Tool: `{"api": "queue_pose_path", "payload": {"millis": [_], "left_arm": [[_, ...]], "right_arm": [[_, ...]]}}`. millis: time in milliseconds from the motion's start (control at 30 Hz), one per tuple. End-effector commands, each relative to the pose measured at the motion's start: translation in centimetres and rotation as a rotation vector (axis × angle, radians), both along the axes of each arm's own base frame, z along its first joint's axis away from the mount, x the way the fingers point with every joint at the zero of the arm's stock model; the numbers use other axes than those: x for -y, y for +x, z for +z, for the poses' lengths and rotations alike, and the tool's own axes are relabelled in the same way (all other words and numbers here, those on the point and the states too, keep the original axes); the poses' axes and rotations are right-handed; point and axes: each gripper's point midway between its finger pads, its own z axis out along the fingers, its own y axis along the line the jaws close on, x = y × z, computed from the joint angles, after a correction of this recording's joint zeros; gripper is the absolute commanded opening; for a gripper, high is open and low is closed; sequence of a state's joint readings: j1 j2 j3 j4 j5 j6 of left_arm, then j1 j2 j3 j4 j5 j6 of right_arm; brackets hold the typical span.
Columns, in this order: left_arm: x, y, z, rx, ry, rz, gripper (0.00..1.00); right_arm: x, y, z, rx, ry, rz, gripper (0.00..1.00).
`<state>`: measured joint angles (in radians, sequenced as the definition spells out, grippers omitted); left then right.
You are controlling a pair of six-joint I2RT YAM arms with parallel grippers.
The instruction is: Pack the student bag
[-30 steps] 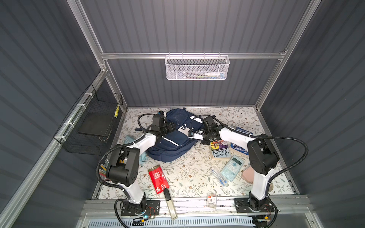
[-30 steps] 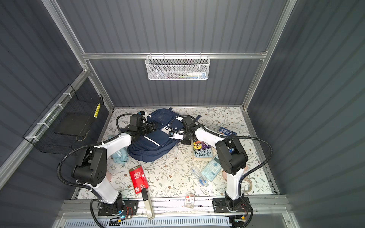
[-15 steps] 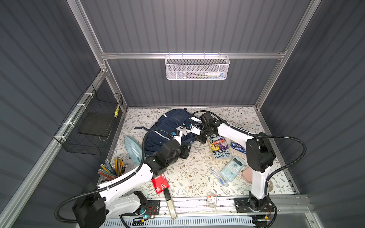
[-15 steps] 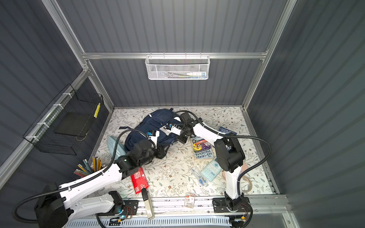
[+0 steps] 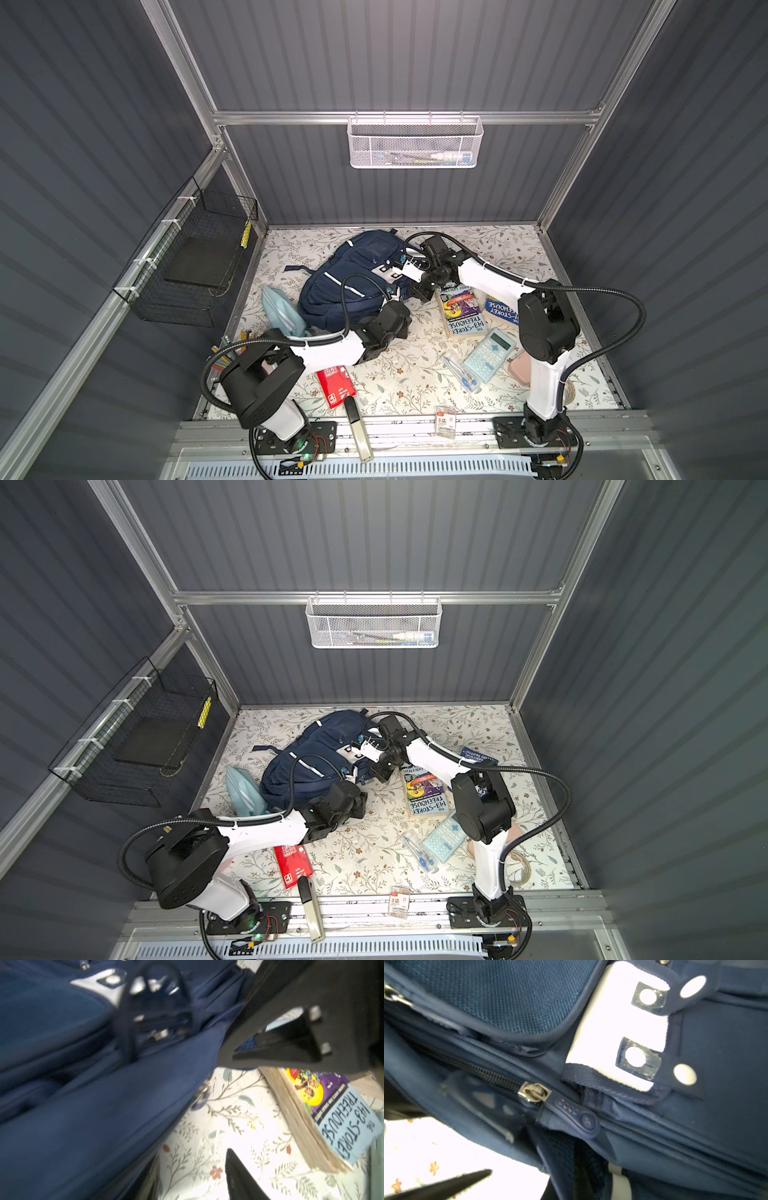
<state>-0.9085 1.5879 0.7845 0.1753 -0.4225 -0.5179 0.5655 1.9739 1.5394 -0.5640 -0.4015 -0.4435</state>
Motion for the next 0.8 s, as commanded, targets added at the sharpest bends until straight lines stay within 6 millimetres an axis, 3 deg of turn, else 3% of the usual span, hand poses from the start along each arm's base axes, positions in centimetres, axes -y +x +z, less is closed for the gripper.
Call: {"api": "queue_pose_path", "payload": {"millis": [0,167,333,467,767], "left_arm": [[0.9,2.3,2.4,0.104,0.006,0.018,0.53],[1.3,3.1,1.4,0.099,0.042,0.029,0.53],[0.5,3.2,1.3,0.073,0.091,0.048,0.18],[-1.0,2.2,0.7,0.011,0.083,0.051,0.00],[-5.5,-0.3,1.5,-0.169,-0.058,0.012,0.00]], "right_arm": [[-1.3,-1.5,0.9,-0.122,0.078,-0.023,0.00],[-1.2,-1.8,0.1,-0.133,0.060,-0.031,0.00],[-0.5,-1.2,-0.4,-0.117,0.033,-0.060,0.00],[0.1,-0.4,-0.3,-0.085,0.013,-0.084,0.00],[1.4,0.9,-0.2,-0.029,-0.029,-0.098,0.00]]}}
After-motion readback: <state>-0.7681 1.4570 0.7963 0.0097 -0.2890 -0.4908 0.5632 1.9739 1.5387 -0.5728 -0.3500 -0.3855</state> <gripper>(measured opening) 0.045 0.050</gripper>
